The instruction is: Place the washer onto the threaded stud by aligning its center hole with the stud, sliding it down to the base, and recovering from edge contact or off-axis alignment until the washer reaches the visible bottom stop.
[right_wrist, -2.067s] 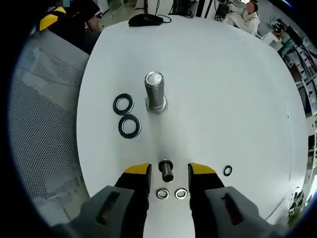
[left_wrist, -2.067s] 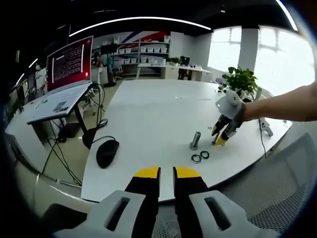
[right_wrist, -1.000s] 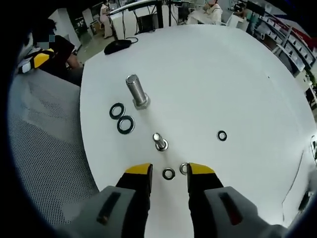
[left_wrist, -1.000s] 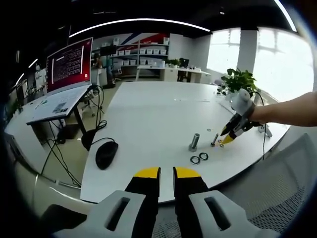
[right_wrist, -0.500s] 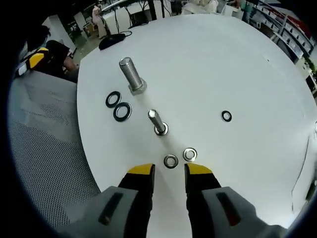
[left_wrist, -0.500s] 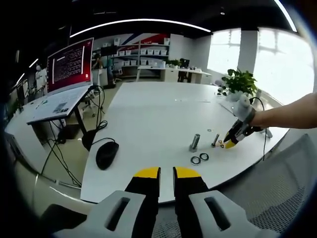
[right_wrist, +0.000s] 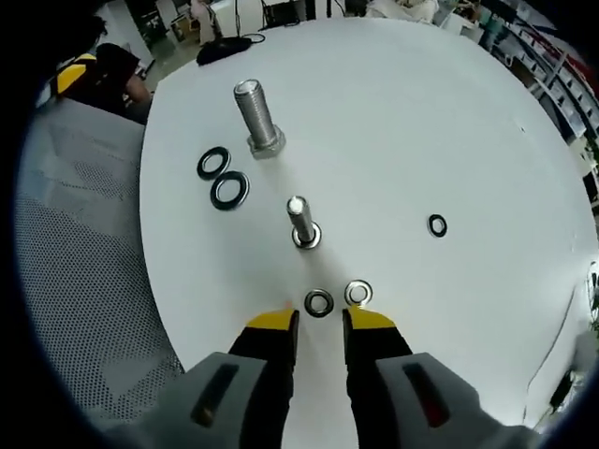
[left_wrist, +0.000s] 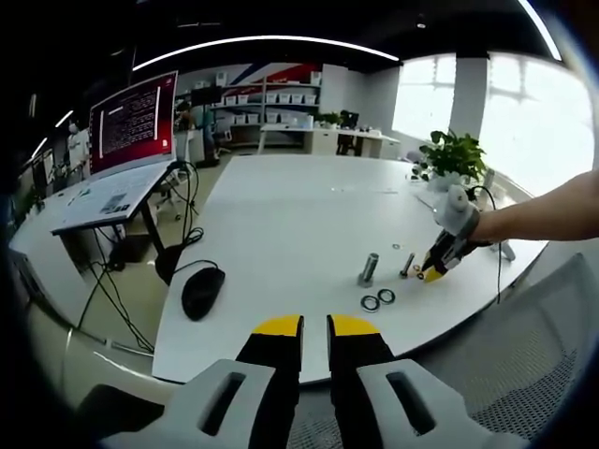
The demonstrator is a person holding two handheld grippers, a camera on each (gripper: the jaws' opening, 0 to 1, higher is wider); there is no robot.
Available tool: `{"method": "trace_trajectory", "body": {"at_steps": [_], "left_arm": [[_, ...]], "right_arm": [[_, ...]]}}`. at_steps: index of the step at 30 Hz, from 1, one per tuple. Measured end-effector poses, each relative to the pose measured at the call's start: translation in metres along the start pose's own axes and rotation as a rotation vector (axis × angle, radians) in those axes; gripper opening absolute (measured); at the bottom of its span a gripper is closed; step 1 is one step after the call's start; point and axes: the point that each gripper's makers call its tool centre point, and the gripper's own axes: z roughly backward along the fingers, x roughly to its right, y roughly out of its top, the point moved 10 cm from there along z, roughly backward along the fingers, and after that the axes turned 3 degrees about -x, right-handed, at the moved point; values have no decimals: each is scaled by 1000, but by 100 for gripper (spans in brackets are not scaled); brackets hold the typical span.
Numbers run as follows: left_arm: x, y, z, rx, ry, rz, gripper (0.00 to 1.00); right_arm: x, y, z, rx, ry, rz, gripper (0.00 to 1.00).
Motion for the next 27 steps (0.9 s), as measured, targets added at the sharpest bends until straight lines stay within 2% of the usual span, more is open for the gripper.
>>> {"method": "trace_trajectory", "body": {"at_steps": [3, 9, 13, 20, 27], "left_arm": [[0, 0, 0, 0, 1, -1, 7], [0, 0, 0, -1, 2, -1, 7], [0, 0, -1, -4, 2, -3, 7], [0, 0, -1, -6, 1, -4, 7], [0, 0, -1, -5, -2, -4, 7]], "right_arm": [[2, 2, -1, -5, 5, -5, 22], [3, 3, -1, -2, 21, 51, 21], [2, 8, -2, -37, 12, 83, 20], [-1, 14, -3, -78, -6, 75, 16], [-4, 14, -3, -83, -25, 58, 15]]}}
